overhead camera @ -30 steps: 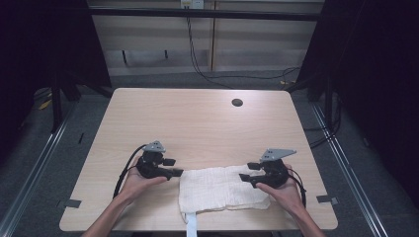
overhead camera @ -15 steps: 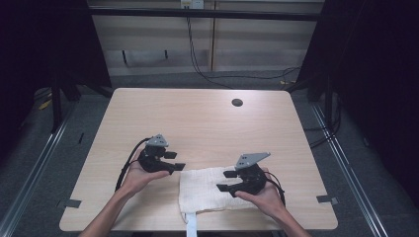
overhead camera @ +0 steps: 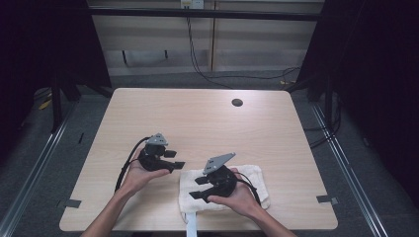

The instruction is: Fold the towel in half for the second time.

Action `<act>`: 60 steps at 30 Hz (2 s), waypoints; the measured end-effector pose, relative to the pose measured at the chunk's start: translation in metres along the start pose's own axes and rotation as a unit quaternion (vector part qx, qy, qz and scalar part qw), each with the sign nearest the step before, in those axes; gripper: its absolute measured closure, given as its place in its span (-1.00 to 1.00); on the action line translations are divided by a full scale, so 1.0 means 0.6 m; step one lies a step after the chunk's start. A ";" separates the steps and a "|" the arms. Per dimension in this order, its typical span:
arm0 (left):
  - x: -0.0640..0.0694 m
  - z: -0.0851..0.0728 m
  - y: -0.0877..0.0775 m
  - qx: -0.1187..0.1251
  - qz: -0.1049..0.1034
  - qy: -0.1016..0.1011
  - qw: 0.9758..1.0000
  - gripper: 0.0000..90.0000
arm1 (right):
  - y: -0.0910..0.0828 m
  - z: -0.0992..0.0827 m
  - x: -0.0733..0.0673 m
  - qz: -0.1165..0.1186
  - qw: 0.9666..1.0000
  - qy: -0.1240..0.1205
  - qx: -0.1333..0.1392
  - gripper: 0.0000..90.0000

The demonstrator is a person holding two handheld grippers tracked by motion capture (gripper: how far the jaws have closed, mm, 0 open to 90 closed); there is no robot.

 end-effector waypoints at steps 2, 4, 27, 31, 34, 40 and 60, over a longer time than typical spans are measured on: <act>-0.004 -0.002 -0.003 0.003 0.004 0.000 1.000 -0.14 | 0.010 0.006 -0.006 0.002 1.000 -0.010 -0.012 0.03; -0.008 -0.004 -0.005 0.000 0.006 -0.001 1.000 -0.15 | 0.020 0.008 -0.017 0.010 1.000 -0.017 -0.020 0.03; -0.005 -0.014 0.001 -0.004 -0.007 -0.002 1.000 -0.20 | 0.078 -0.026 -0.051 0.030 0.996 -0.063 -0.059 0.01; -0.007 -0.012 -0.003 -0.002 -0.003 -0.002 1.000 -0.21 | 0.078 -0.030 -0.052 0.018 0.995 -0.082 -0.050 0.14; -0.007 -0.012 -0.004 -0.001 -0.004 -0.002 1.000 -0.21 | 0.077 -0.032 -0.054 0.007 0.995 -0.091 -0.049 0.19; -0.007 -0.012 -0.005 -0.002 -0.003 -0.003 1.000 -0.21 | 0.076 -0.031 -0.049 -0.009 0.994 -0.100 -0.052 0.49; 0.015 -0.030 0.034 -0.042 -0.058 -0.014 0.997 -0.11 | 0.075 -0.029 -0.031 -0.015 0.997 -0.058 -0.052 0.86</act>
Point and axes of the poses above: each handheld gripper's, and its own axes: y roughly forward along the jaws, z roughly out of its top, x roughly to its right, the point moved 5 cm from there along y, roughly forward along the jaws, and after that the axes turned 6 degrees about -y, right-handed, at the moved point
